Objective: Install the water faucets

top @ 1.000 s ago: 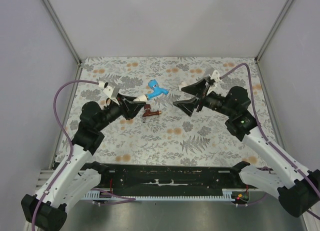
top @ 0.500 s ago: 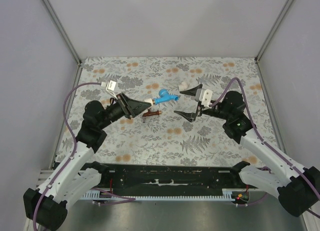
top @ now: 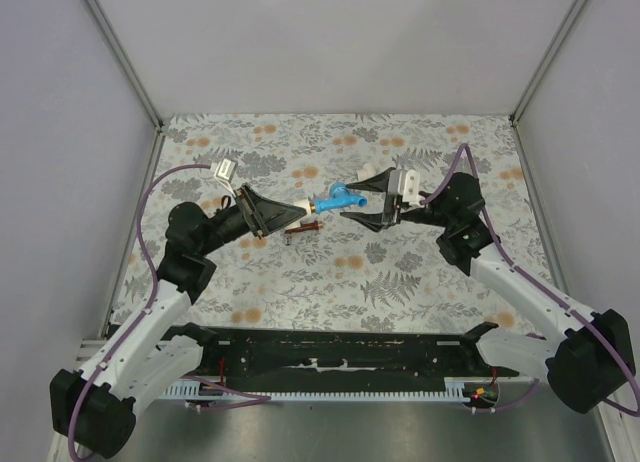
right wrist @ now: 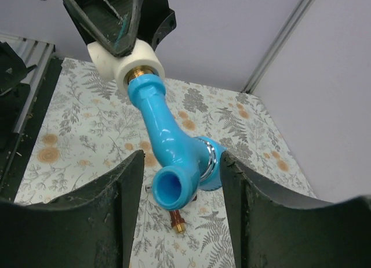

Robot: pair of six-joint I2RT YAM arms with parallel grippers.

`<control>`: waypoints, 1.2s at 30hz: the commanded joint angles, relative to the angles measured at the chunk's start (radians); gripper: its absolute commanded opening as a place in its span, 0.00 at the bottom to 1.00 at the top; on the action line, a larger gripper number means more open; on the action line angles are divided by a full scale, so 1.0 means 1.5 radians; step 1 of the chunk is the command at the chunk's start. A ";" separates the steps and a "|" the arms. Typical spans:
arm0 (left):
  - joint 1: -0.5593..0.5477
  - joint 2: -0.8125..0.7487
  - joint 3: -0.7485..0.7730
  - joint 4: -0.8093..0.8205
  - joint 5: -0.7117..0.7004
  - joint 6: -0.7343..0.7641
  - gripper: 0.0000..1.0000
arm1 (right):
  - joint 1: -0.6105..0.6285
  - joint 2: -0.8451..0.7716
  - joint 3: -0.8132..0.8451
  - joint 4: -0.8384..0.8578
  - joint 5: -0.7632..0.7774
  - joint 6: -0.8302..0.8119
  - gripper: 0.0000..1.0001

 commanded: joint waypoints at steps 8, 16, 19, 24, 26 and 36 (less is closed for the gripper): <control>0.002 0.007 0.053 0.039 0.058 0.159 0.02 | 0.002 0.061 0.056 0.132 -0.071 0.320 0.19; 0.003 -0.010 0.098 -0.041 0.131 0.493 0.02 | 0.000 0.084 0.092 0.015 -0.034 0.609 0.02; 0.002 -0.027 0.111 -0.091 0.147 0.610 0.02 | 0.001 0.099 0.079 0.058 -0.021 0.727 0.02; 0.002 -0.046 0.106 -0.139 0.119 0.677 0.02 | 0.001 0.120 0.070 0.114 -0.006 0.814 0.10; 0.001 -0.051 0.091 -0.133 0.119 0.675 0.02 | 0.001 0.123 0.076 0.097 -0.005 0.810 0.18; 0.002 -0.071 0.037 -0.109 0.044 0.644 0.02 | -0.021 0.096 0.128 -0.075 -0.001 0.690 0.68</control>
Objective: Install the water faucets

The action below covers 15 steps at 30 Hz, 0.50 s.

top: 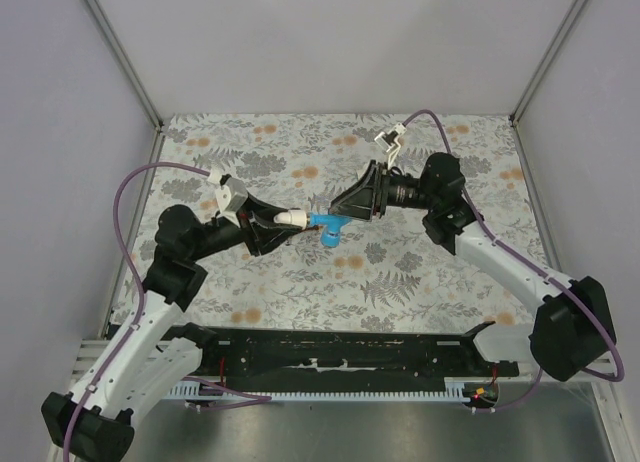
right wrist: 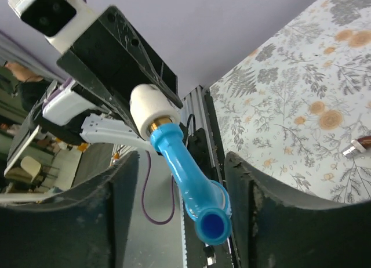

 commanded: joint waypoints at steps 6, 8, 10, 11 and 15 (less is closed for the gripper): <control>0.000 0.001 -0.008 -0.030 -0.174 -0.009 0.02 | -0.042 -0.104 0.078 -0.310 0.120 -0.294 0.98; 0.006 0.012 -0.003 -0.043 -0.198 -0.030 0.02 | -0.042 -0.128 0.060 -0.329 0.142 -0.358 0.98; 0.009 0.025 0.002 -0.055 -0.218 -0.053 0.02 | -0.043 -0.152 0.012 -0.286 0.173 -0.373 0.98; 0.012 0.035 0.004 -0.061 -0.217 -0.062 0.02 | -0.042 -0.166 -0.019 -0.263 0.186 -0.371 0.98; 0.011 0.072 0.030 -0.084 -0.211 -0.119 0.02 | -0.042 -0.177 -0.038 -0.273 0.169 -0.462 0.98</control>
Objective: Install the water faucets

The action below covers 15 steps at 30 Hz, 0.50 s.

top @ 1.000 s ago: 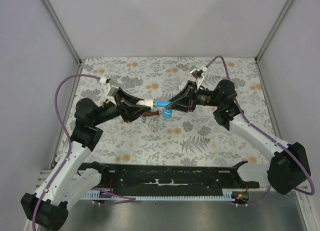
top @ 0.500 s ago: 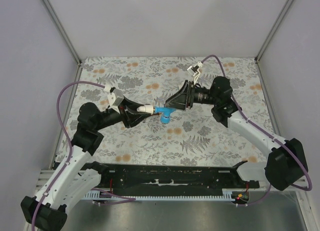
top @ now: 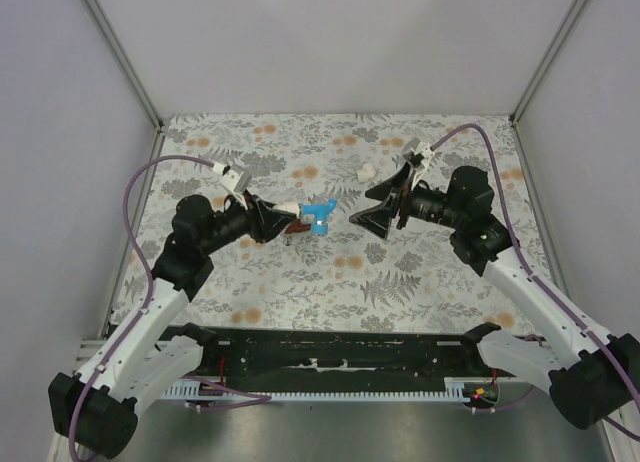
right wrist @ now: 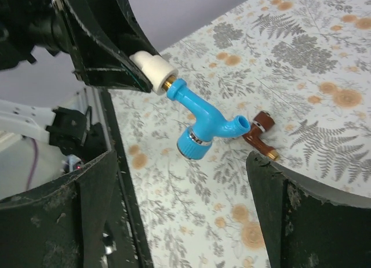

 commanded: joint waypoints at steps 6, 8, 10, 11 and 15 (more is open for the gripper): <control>0.004 0.057 0.066 -0.022 -0.012 -0.237 0.02 | 0.005 -0.022 -0.055 0.063 -0.022 -0.271 0.92; 0.005 0.056 0.070 -0.022 -0.013 -0.289 0.02 | 0.013 -0.023 -0.057 0.061 -0.023 -0.325 0.91; 0.004 0.050 0.070 -0.021 -0.020 -0.342 0.02 | 0.024 -0.029 -0.065 0.063 -0.023 -0.359 0.91; 0.004 0.048 0.072 -0.021 -0.023 -0.363 0.02 | 0.033 -0.036 -0.069 0.065 -0.023 -0.374 0.91; 0.004 0.041 0.079 -0.049 -0.024 -0.416 0.02 | 0.068 -0.047 -0.070 0.057 -0.005 -0.404 0.91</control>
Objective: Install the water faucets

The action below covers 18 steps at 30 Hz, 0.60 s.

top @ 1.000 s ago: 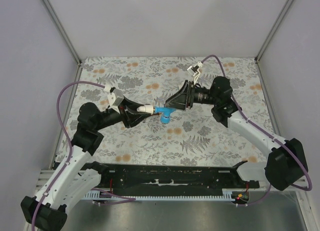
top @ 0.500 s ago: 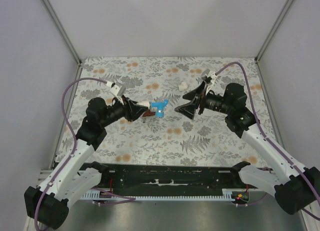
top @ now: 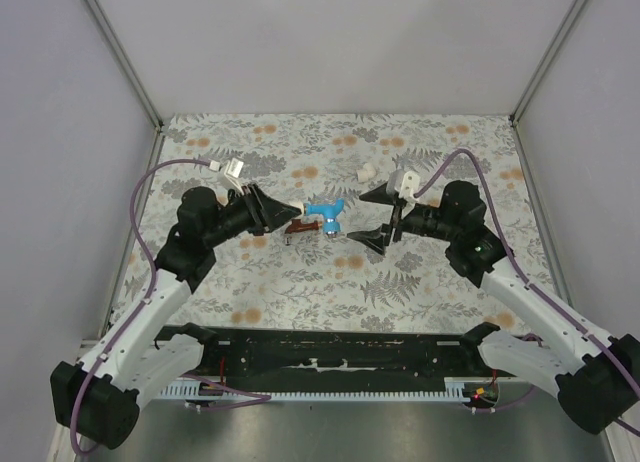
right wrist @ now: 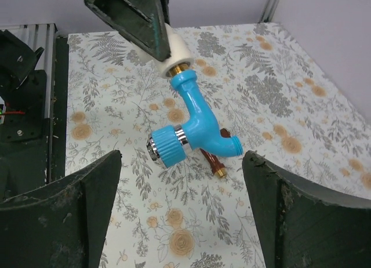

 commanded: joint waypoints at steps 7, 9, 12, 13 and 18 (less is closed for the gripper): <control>0.002 -0.031 0.067 -0.061 -0.007 -0.157 0.02 | 0.093 -0.018 0.007 0.009 0.027 -0.169 0.92; 0.003 -0.038 0.068 -0.058 -0.008 -0.176 0.02 | 0.114 -0.011 0.013 -0.012 0.057 -0.200 0.92; 0.002 -0.042 0.067 -0.049 0.001 -0.199 0.02 | 0.124 -0.008 0.001 0.000 0.089 -0.226 0.92; 0.002 -0.042 0.069 -0.050 0.004 -0.202 0.02 | 0.124 -0.008 -0.004 0.007 0.090 -0.232 0.92; 0.002 -0.046 0.073 -0.056 0.021 -0.218 0.02 | 0.138 -0.002 -0.014 0.022 0.111 -0.270 0.92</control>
